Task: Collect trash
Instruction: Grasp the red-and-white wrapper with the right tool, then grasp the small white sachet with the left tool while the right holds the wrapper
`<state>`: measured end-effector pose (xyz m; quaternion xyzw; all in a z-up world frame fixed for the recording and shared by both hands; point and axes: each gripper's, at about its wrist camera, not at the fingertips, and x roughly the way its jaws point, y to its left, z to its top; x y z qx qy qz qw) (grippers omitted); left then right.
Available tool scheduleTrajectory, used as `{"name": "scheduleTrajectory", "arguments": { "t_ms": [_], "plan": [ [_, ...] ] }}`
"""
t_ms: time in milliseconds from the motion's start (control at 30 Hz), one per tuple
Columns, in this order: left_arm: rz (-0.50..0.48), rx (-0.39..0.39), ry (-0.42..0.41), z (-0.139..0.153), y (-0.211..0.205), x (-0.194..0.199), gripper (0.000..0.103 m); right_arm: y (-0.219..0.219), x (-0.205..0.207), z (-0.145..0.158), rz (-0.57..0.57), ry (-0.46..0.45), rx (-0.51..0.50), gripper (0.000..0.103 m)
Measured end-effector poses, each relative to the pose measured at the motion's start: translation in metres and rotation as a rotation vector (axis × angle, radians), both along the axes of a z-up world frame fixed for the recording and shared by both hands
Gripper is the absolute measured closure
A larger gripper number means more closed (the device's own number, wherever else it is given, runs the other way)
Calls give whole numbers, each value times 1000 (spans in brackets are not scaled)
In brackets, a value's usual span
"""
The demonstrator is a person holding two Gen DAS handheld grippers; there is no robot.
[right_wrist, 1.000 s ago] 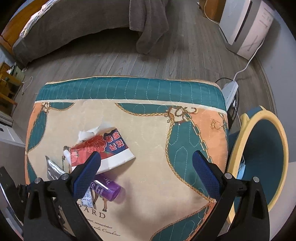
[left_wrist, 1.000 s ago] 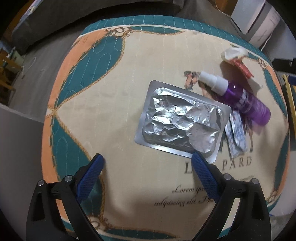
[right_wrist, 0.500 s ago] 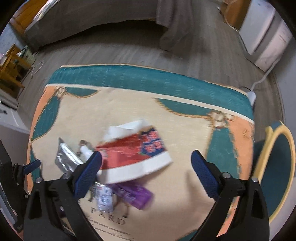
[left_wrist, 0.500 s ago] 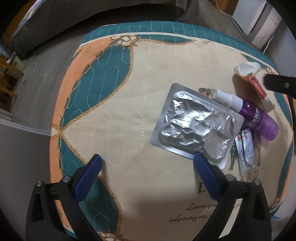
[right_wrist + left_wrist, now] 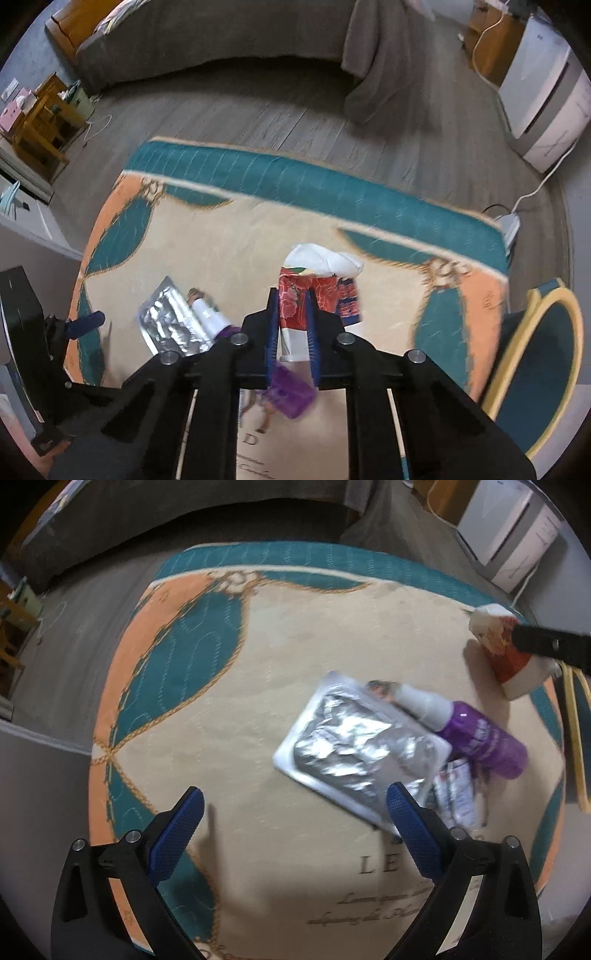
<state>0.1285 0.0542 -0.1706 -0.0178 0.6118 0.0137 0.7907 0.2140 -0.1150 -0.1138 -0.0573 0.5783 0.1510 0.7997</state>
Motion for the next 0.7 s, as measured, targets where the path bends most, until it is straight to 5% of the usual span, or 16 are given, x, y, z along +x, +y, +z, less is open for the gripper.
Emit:
{"name": "scheduleTrajectory", "arguments": {
  "t_ms": [200, 267, 533, 700],
  "plan": [
    [-97, -87, -22, 8, -34, -5, 11, -40, 9, 10, -71, -26, 22, 95],
    [-145, -104, -19, 9, -48, -7, 26, -52, 10, 12, -96, -21, 35, 95],
    [-233, -159, -5, 9, -87, -13, 57, -70, 8, 4, -120, -26, -4, 92],
    [-247, -93, 30, -1, -108, -15, 62, -72, 7, 1, -124, -25, -2, 92]
  ]
}}
